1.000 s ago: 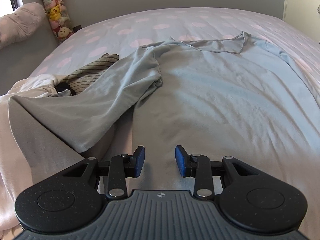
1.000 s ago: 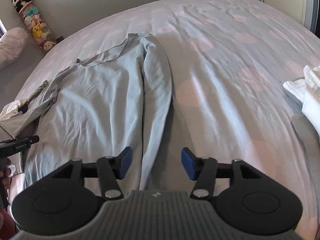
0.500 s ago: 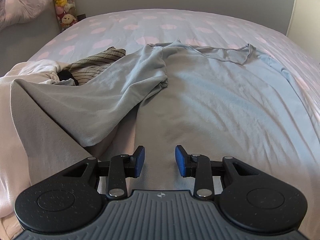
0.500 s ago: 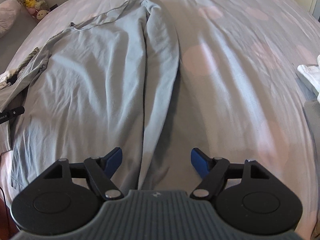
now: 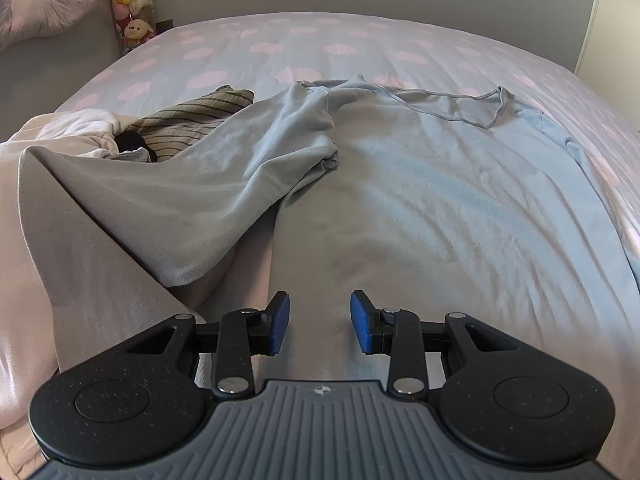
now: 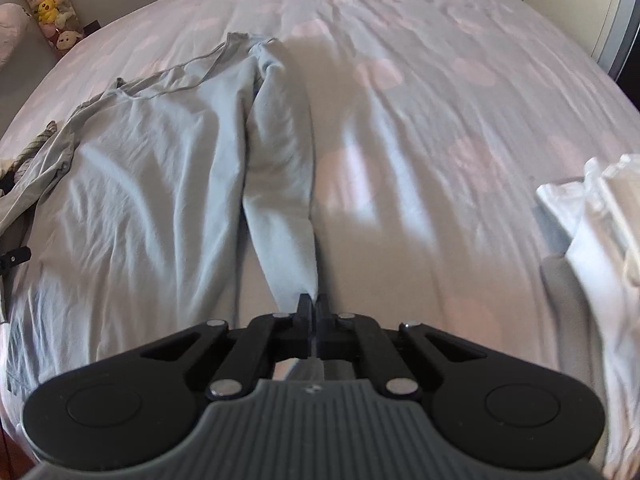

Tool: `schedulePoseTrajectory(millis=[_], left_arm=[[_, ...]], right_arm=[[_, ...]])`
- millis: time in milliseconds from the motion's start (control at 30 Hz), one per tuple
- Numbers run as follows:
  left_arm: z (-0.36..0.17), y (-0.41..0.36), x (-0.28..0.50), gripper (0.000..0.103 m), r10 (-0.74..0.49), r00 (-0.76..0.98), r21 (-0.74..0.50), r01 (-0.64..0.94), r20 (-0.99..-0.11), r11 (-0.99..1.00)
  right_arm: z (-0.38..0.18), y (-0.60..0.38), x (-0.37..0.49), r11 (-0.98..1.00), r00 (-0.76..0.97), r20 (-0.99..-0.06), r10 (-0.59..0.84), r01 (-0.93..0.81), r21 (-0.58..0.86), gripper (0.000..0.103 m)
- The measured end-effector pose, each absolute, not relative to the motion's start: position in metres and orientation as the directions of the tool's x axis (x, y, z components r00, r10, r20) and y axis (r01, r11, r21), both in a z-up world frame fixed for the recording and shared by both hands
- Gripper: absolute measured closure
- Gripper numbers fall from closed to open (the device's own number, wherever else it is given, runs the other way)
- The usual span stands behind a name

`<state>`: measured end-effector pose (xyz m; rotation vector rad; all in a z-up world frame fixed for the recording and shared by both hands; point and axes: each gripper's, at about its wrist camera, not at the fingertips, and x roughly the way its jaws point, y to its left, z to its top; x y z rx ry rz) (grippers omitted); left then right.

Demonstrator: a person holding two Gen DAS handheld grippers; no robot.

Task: Fold clothes

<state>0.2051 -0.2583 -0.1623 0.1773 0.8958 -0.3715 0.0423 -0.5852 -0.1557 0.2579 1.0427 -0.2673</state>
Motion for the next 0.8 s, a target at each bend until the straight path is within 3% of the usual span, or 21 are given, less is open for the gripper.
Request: schedulePoseTrajectory(millis=[500,800], left_arm=[[-0.175,-0.260,0.218,0.071,-0.196,0.560,0.025,0.362,-0.805,0.932],[-0.184,-0.268,0.227,0.071,-0.175,0.563,0.057,0.370,-0.808,0.927]], right_arm=[[-0.097,-0.716,0.085,0.835,0.386,-0.847,-0.366,0.539,-0.115,0.101],[-0.134,-0.777,0.096,0.757,0.258,-0.870,-0.421,0.628,-0.180,0.101]])
